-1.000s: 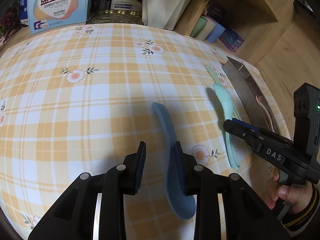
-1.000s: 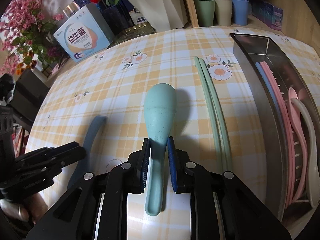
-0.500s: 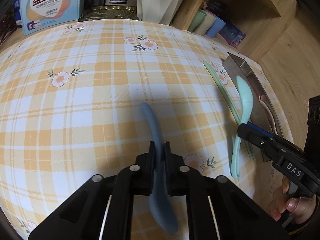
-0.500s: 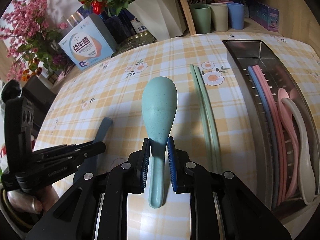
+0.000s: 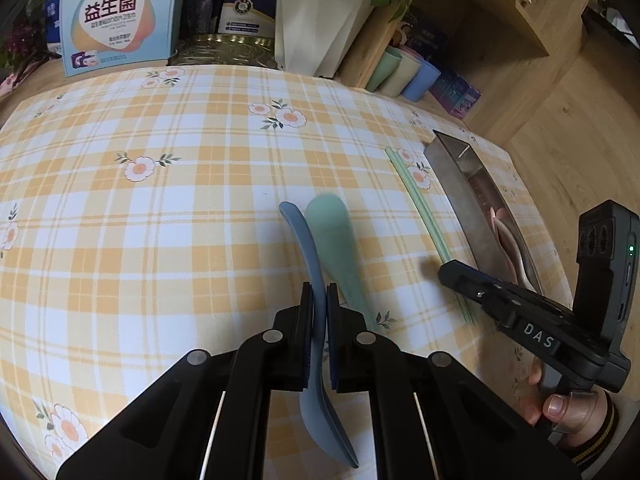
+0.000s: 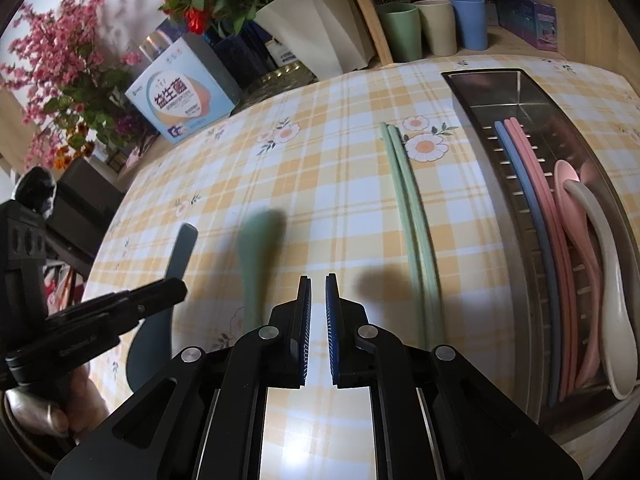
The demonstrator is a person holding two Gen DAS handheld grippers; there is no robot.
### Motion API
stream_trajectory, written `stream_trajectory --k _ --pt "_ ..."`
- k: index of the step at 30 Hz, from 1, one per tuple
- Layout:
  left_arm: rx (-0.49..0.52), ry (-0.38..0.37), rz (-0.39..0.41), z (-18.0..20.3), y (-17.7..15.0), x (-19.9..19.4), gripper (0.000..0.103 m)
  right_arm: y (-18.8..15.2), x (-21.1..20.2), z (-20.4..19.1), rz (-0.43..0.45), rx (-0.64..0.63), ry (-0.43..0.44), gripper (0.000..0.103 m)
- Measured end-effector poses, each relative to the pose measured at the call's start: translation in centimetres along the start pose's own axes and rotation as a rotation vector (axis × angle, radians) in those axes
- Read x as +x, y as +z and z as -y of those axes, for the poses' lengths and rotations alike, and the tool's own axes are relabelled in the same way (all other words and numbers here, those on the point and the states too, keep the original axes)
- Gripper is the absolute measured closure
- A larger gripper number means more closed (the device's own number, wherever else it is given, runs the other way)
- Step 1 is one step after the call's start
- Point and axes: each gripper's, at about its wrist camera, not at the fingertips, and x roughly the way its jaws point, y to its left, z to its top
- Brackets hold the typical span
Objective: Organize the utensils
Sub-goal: 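Close the right tool on the mint-green spoon's handle, then lift the mint-green spoon with the right tool while the left tool holds the blue spoon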
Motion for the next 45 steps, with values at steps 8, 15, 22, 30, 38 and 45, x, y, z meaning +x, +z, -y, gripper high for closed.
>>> stream_trajectory --k 8,15,22,30,38,45 --pt "-0.056 0.023 0.032 -2.2 -0.9 -2.1 0.097 -0.5 0.8 -3.2 -0.031 -0.108 0.035 0.052" --pt "-0.128 0.055 0.063 -6.1 -2.5 -4.6 0.097 -1.7 3.0 -7.8 -0.119 -0.253 0.085 0.052" --pt "-0.206 0.088 0.079 -10.3 -4.7 -6.6 0.097 -3.5 5.9 -13.9 -0.216 -0.43 0.12 0.053" --pt "-0.263 0.09 0.103 -12.7 -6.2 -8.0 0.097 -5.3 7.3 -17.8 -0.268 -0.555 0.107 0.067" --pt "-0.298 0.095 0.128 -14.1 -6.8 -9.0 0.097 -5.5 7.1 -18.9 -0.284 -0.583 0.111 0.073" --pt "-0.313 0.1 0.142 -14.5 -7.3 -9.7 0.097 -6.5 7.8 -20.4 -0.305 -0.657 0.089 0.073"
